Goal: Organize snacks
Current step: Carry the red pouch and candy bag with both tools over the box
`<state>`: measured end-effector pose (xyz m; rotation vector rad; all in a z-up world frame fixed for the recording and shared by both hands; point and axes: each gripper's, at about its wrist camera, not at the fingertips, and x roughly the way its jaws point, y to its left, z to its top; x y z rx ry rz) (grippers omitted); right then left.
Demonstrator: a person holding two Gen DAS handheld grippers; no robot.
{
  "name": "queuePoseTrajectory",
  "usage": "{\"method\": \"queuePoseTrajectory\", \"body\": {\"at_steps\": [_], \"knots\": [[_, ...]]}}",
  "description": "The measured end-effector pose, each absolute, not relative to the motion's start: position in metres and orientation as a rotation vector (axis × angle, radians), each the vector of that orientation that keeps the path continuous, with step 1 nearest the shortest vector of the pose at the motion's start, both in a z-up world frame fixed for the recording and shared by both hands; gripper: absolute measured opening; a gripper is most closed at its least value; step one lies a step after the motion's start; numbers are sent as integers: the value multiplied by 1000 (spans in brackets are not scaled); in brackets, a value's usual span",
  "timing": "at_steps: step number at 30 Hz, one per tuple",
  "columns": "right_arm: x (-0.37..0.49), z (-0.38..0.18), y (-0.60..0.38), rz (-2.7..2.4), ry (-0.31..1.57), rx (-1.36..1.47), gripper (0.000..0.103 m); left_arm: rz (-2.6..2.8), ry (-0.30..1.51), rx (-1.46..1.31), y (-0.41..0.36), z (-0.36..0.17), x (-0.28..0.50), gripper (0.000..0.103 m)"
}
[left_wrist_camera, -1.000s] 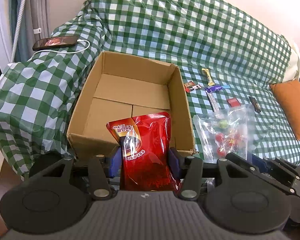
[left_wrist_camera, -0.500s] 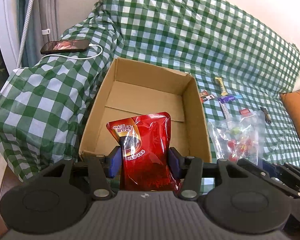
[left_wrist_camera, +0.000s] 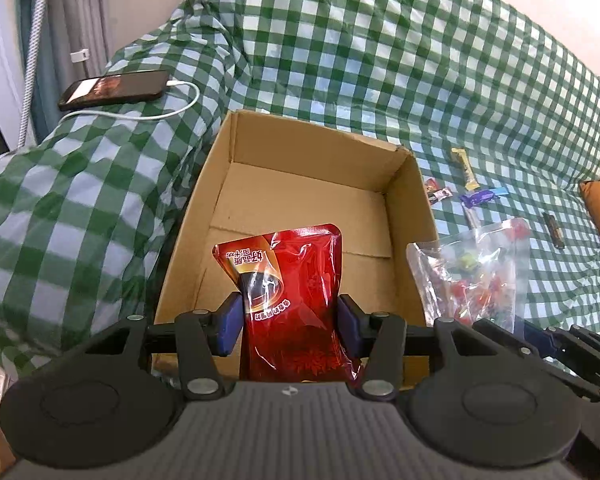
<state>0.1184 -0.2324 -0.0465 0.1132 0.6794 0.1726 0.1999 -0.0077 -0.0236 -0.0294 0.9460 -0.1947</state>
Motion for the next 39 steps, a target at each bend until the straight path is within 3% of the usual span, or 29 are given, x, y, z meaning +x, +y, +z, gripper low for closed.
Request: {"method": "queuePoseTrajectory", "body": {"at_steps": [17, 39], "knots": [[214, -95, -228, 149, 774, 158, 27, -169, 998, 90, -33, -71, 288, 55], [250, -116, -218, 157, 821, 137, 29, -125, 1041, 114, -37, -106, 328, 56]]}}
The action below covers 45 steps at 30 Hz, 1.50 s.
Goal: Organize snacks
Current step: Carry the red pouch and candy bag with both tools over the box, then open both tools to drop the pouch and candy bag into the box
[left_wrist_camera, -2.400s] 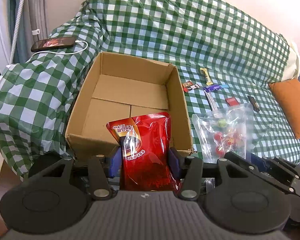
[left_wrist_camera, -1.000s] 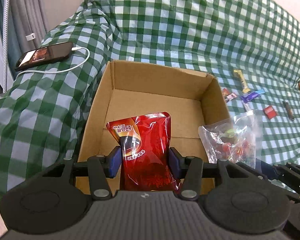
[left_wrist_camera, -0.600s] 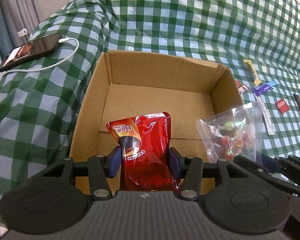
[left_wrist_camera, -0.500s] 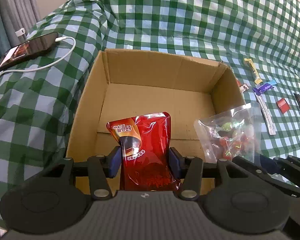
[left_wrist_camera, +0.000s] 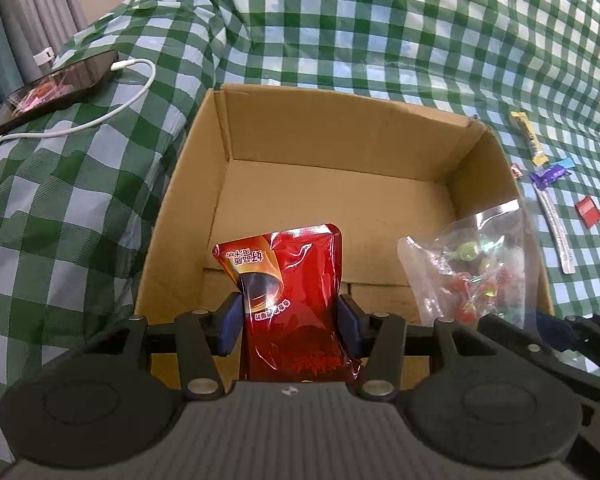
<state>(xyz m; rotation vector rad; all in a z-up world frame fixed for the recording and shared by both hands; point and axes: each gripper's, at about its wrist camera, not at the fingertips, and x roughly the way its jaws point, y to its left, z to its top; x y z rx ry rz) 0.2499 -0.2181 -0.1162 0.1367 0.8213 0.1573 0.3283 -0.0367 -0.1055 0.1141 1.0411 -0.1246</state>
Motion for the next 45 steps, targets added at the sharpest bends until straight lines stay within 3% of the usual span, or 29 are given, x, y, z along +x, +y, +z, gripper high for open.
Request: {"method": "queuePoseTrajectory", "body": {"at_steps": [3, 5, 7, 9, 10, 11, 16, 26, 45], "knots": [[253, -117, -215, 156, 812, 130, 29, -108, 1039, 117, -35, -108, 332, 57], [257, -118, -215, 164, 808, 137, 32, -118, 1045, 117, -34, -109, 333, 64], [260, -120, -212, 177, 812, 121, 33, -123, 1042, 103, -31, -107, 332, 88], [259, -118, -209, 138, 800, 57, 48, -119, 992, 100, -28, -99, 322, 103], [257, -116, -208, 116, 786, 33, 67, -110, 963, 109, -26, -94, 315, 103], [253, -113, -210, 100, 767, 21, 78, -103, 954, 121, -25, -91, 309, 103], [220, -97, -219, 114, 776, 35, 86, -91, 1026, 108, -16, -89, 275, 103], [123, -68, -208, 163, 764, 38, 94, -23, 1015, 87, -11, -66, 191, 103], [30, -35, -210, 166, 600, 4, 100, -53, 867, 148, -27, -28, 91, 103]]}}
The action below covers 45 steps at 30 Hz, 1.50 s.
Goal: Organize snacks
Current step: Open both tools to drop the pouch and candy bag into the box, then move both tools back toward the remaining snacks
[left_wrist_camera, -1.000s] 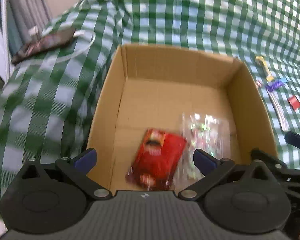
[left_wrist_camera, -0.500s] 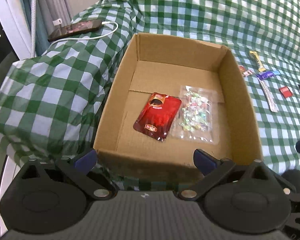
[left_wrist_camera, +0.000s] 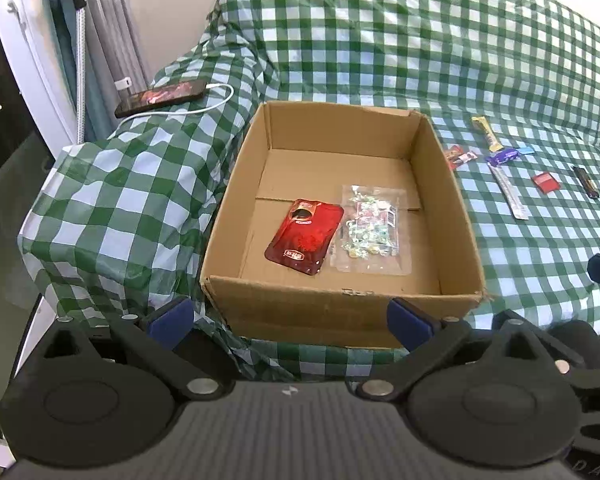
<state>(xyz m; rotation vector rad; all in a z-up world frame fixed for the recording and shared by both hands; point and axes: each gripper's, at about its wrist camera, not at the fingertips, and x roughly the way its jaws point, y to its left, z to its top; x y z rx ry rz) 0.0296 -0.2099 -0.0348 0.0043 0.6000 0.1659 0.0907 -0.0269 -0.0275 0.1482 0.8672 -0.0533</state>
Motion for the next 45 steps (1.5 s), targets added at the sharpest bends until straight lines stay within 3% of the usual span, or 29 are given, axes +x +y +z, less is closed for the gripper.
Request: {"method": "queuePoseTrajectory", "body": {"at_steps": [27, 45], "knots": [[-1, -24, -205, 164, 544, -13, 102, -39, 817, 134, -22, -16, 62, 103], [24, -44, -218, 168, 632, 32, 102, -50, 892, 183, -32, -36, 90, 103]]}}
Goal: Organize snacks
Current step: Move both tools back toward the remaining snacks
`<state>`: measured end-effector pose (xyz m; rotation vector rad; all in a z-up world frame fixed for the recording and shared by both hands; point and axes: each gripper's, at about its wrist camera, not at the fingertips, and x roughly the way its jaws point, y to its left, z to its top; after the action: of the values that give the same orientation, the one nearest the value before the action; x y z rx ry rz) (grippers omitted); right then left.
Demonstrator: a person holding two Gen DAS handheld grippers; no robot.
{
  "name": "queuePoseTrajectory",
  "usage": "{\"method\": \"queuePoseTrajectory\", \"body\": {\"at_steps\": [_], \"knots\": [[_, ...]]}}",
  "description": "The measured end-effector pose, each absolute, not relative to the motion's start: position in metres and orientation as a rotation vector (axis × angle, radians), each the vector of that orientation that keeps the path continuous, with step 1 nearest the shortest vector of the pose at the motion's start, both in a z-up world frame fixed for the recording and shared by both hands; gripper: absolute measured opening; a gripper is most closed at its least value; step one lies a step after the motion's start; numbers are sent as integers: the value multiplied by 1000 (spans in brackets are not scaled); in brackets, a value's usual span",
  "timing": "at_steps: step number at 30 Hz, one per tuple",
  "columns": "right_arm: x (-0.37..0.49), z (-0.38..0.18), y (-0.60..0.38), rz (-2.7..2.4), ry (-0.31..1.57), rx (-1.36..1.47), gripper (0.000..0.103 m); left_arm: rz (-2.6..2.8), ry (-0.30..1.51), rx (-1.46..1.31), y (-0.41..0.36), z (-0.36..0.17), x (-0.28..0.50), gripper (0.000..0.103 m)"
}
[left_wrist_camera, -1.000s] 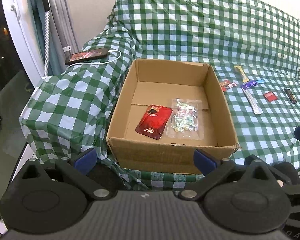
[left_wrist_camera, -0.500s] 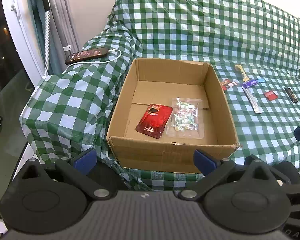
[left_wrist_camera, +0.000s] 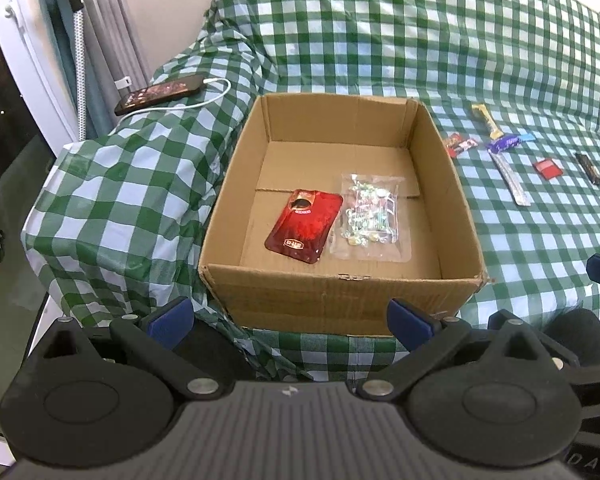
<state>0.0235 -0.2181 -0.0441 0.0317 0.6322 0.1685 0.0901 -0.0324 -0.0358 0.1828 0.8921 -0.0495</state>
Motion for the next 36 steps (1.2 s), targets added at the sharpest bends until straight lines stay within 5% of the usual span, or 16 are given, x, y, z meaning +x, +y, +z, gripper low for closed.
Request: {"method": "queuePoseTrajectory", "body": {"at_steps": [18, 36], "knots": [[66, -78, -293, 81, 730, 225, 102, -124, 993, 300, -115, -53, 145, 103], [132, -136, -496, -333, 680, 298, 103, -374, 1016, 397, -318, -73, 276, 103]]}}
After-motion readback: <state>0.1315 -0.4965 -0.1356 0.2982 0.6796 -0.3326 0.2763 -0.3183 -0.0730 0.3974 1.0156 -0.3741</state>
